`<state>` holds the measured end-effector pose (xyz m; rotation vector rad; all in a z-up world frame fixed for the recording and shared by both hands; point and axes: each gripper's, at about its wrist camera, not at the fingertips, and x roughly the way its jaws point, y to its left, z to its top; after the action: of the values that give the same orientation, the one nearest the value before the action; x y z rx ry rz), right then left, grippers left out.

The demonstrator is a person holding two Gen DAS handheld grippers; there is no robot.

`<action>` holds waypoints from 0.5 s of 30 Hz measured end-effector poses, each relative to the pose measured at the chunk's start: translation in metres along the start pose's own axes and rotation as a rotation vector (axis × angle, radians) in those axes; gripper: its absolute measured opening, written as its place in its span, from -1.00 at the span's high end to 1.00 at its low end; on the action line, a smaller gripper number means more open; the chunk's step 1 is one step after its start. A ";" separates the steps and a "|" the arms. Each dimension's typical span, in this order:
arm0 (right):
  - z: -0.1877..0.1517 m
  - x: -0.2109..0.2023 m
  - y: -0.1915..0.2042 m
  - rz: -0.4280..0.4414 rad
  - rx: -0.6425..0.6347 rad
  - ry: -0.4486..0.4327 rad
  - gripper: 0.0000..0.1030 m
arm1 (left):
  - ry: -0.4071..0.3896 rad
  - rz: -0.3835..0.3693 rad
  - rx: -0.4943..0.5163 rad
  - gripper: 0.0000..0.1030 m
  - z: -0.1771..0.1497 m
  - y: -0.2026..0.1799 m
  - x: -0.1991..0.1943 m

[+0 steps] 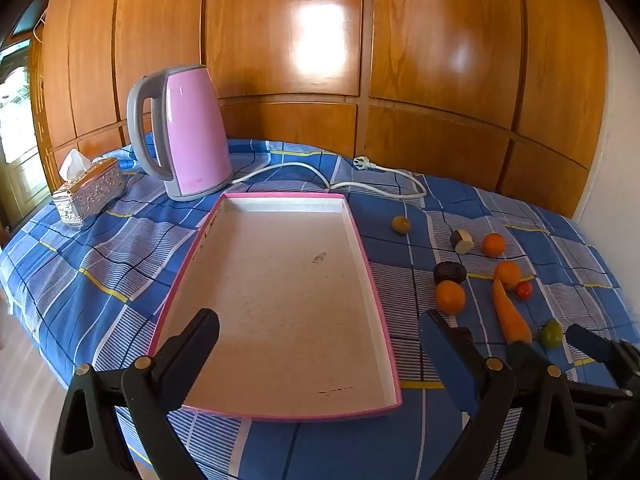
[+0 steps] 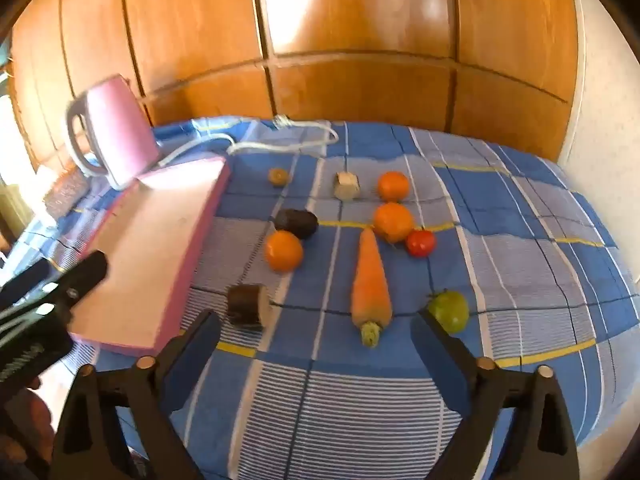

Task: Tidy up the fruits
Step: 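Move the left tool to the dark slice while the right tool approaches the green fruit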

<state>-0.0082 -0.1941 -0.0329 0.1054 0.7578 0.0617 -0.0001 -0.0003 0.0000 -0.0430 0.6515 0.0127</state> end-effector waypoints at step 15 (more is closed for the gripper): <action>-0.006 0.012 -0.011 0.044 0.060 0.099 0.13 | -0.002 -0.023 0.027 -0.94 -0.003 -0.004 -0.001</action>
<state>-0.0033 -0.2032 -0.0466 0.1769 0.8570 0.0867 -0.0026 -0.0046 -0.0020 -0.0244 0.6489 -0.0178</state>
